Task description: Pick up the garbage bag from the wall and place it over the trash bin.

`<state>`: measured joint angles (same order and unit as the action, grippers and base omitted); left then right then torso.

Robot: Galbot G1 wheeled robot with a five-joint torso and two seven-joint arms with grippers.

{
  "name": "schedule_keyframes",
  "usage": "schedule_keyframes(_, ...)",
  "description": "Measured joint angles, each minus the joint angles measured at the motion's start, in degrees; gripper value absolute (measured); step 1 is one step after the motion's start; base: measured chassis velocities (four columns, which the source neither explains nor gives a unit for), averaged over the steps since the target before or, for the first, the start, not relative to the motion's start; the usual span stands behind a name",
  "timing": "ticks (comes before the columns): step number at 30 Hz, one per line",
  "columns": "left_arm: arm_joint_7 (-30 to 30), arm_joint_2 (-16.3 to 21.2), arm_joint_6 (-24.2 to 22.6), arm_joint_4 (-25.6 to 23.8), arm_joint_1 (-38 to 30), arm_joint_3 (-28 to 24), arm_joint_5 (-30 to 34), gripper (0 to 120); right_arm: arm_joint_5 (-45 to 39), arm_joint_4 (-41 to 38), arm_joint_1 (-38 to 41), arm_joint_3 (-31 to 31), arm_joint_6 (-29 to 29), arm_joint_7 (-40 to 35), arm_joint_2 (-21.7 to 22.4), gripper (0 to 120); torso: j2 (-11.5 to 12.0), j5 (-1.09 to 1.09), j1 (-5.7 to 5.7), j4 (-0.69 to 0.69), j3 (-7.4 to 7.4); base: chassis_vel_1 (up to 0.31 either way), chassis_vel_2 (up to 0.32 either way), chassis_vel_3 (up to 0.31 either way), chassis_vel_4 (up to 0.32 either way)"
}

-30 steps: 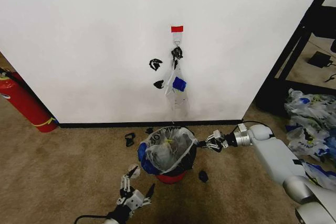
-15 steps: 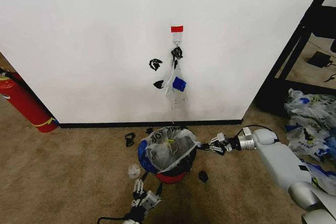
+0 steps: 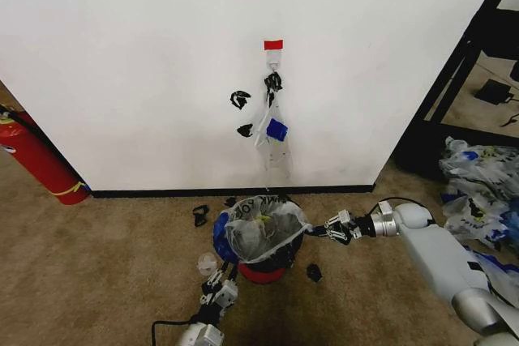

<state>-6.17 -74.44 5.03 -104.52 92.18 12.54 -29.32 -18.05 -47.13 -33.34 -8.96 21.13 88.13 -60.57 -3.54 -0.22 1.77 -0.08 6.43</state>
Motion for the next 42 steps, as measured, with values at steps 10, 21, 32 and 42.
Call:
schedule_keyframes(10,1.2,-0.2,0.3,1.0,-0.6,-0.6,-0.1,0,-0.8,-0.1,-0.7,-0.1,2.2,-0.4,0.5,0,0.0,0.00,0.00,0.00,0.00,0.000,0.000,0.000,0.000)
schedule_keyframes(21,4.1,1.1,4.5,5.7,-1.5,2.7,-3.1,0,1.9,-0.3,-3.2,-0.1,6.2,-0.1,1.1,0,0.0,-0.02,0.00,0.00,0.00,0.000,0.000,0.000,0.000)
schedule_keyframes(32,5.2,0.8,5.0,12.2,-4.7,3.9,-5.3,0,4.5,3.2,-6.2,-0.2,12.1,-12.6,-1.7,0,0.0,0.00,0.00,-0.01,0.00,0.000,0.000,0.000,0.000)
schedule_keyframes(42,5.2,-0.1,5.2,15.5,-5.8,4.6,-6.9,0,5.7,3.0,-9.3,0.0,13.9,-20.3,-3.2,0,0.0,0.00,0.00,0.00,0.00,0.000,0.000,0.000,0.000)
